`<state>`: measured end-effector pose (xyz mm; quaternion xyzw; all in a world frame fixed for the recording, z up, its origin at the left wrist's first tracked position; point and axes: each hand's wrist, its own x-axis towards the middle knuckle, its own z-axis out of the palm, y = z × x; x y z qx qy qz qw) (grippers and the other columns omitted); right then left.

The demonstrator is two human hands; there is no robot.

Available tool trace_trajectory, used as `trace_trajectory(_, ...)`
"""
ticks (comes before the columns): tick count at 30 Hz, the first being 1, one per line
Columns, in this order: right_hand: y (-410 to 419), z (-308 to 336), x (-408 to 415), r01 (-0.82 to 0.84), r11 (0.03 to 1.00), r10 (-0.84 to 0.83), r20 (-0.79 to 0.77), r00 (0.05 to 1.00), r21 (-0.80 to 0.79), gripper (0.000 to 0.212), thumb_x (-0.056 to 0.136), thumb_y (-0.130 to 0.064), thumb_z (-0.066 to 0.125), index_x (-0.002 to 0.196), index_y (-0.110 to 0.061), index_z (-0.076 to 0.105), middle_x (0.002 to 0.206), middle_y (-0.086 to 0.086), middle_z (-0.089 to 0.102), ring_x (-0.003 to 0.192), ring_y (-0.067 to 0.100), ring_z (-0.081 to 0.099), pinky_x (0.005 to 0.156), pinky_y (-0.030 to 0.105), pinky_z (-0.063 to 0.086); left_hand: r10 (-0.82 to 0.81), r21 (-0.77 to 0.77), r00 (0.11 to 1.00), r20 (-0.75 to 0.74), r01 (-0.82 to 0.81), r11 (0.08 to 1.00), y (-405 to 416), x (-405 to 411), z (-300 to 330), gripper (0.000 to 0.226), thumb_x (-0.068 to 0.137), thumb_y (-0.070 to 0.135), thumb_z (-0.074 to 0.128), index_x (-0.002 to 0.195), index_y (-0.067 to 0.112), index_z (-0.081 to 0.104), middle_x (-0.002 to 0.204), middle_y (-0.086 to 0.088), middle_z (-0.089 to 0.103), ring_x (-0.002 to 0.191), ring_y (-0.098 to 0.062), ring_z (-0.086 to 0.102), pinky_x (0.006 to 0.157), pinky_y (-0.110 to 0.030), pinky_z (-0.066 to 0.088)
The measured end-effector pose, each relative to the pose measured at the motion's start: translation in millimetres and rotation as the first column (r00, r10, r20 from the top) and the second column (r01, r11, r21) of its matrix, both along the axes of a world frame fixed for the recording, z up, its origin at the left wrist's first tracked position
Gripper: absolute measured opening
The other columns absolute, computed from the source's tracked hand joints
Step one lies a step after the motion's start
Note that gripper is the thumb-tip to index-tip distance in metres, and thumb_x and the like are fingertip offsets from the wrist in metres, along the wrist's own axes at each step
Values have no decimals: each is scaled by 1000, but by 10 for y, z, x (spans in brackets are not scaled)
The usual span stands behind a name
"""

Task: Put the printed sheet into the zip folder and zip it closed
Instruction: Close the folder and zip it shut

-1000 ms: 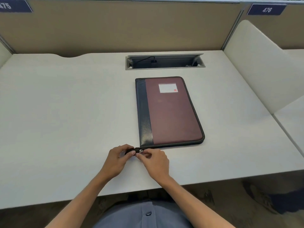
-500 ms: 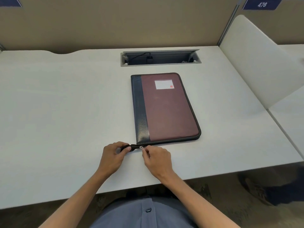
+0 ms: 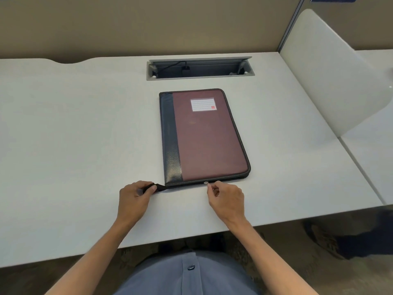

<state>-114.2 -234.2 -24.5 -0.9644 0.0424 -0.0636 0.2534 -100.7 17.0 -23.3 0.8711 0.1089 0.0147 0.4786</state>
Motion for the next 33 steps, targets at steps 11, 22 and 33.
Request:
trace_trajectory(11, -760, -57, 33, 131, 991, -133, 79, 988, 32, 18, 84, -23, 71, 67, -18, 69, 54, -10, 63, 45, 7, 56, 46, 21, 47, 84, 25, 996, 7, -84, 996, -89, -27, -24, 7, 83, 10, 72, 87, 14, 76, 79, 9, 69, 82, -11, 64, 71, -6, 44)
trace_trajectory(22, -1155, -78, 208, 202, 973, -202, -6, 979, 110, 11, 89, -31, 66, 82, -24, 70, 68, -10, 68, 61, 12, 63, 57, 24, 47, 95, 122, 995, -16, -92, 988, -258, 15, 10, 15, 83, 6, 67, 90, 20, 69, 84, 4, 68, 89, -24, 62, 76, -17, 43)
trace_trajectory(33, -1210, -111, 169, 61, 993, -70, 92, 993, 102, 11, 91, -28, 66, 89, -20, 73, 79, -8, 70, 58, 9, 59, 53, 29, 53, -587, 690, 797, 141, 347, 635, -1406, 307, 46, 50, 89, 50, 52, 128, 18, 54, 140, -8, 49, 133, -26, 40, 108, -41, 30)
